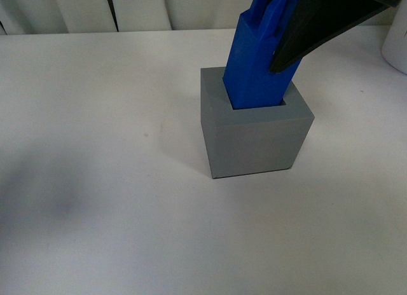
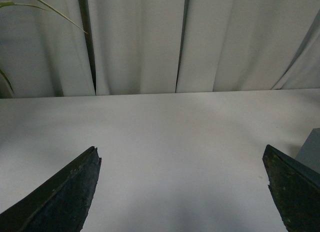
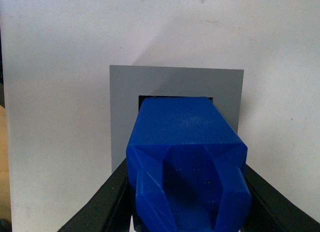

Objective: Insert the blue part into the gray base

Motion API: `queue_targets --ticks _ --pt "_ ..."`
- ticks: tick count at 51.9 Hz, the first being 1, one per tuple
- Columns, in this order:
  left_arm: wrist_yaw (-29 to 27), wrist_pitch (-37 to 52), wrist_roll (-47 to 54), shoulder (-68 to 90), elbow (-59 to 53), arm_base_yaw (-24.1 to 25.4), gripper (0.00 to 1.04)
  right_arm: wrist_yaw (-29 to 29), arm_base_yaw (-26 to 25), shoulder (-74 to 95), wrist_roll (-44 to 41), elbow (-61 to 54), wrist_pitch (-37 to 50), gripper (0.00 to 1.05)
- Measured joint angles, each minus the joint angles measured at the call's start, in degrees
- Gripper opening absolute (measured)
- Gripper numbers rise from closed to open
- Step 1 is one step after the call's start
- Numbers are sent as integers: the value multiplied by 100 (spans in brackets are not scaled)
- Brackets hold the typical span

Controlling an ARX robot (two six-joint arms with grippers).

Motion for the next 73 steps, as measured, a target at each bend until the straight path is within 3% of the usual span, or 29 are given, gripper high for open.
queue_targets --ticks 7,13,22,39,48,55,60,73 --pt "0 0 0 0 0 0 99 -9 -9 -26 2 -94 98 46" --pt "0 0 2 0 0 0 99 -76 -13 -31 13 -190 214 63" --pt "0 0 2 0 0 0 99 -249 -46 -103 57 -260 271 98" --pt "0 0 0 0 0 0 99 -826 -463 -695 302 -505 675 97" --pt "0 0 2 0 0 0 99 -1519 -992 -1843 914 -1644 1893 97" --pt "0 0 0 0 0 0 99 -2312 -1517 -3117 1742 -3211 3303 97" --pt "0 0 2 0 0 0 99 -2538 -1700 -3893 2433 -4199 4266 97" --pt "0 0 2 0 0 0 99 -1727 -1956 -5818 4754 -6815 7278 97"
